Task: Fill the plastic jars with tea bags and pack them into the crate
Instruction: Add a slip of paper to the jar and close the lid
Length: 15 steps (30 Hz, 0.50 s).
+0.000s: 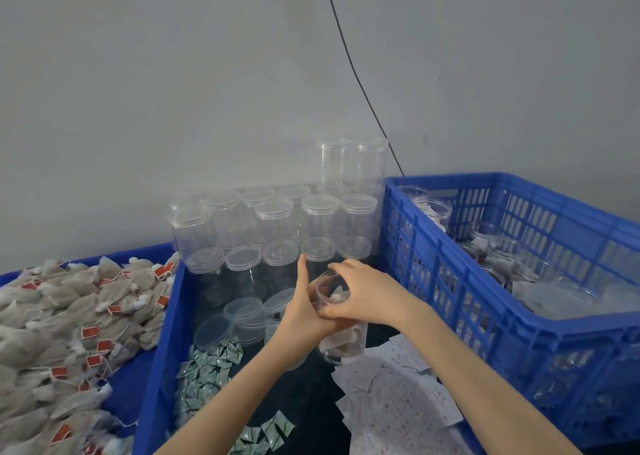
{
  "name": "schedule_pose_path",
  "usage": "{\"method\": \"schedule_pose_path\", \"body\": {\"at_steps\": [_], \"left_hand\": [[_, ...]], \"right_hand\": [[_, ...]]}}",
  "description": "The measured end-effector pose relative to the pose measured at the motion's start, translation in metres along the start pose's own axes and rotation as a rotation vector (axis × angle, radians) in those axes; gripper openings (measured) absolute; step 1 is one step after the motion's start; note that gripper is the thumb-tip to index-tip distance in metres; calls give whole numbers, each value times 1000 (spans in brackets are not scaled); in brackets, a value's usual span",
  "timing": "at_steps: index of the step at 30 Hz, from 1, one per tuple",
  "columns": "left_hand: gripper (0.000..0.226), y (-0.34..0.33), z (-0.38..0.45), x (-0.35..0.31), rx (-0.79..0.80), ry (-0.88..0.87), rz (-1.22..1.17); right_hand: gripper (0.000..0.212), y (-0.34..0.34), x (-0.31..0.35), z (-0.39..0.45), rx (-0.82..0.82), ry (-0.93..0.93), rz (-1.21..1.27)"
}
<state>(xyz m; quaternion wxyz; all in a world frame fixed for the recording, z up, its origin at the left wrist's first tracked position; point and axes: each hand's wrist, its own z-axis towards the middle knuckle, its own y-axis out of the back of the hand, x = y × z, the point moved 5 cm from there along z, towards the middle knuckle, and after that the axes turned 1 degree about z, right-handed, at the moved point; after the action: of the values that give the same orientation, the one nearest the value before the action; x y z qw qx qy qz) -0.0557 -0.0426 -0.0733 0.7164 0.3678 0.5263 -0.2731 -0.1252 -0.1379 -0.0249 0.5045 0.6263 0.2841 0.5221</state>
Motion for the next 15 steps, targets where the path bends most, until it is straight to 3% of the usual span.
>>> {"method": "schedule_pose_path", "body": {"at_steps": [4,7,10,15], "left_hand": [[130,2,1,7,-10,4,-41],[122,0,1,10,-7,-1,-85],[108,0,2,19,11,14,-80],[50,-2,0,44,103,110,135]], "right_hand": [[73,5,14,15,220,-6,-125],[76,21,27,25,270,49,-277],[85,52,29,34,241,55,-323],[85,138,7,36,45,7,-212]]}}
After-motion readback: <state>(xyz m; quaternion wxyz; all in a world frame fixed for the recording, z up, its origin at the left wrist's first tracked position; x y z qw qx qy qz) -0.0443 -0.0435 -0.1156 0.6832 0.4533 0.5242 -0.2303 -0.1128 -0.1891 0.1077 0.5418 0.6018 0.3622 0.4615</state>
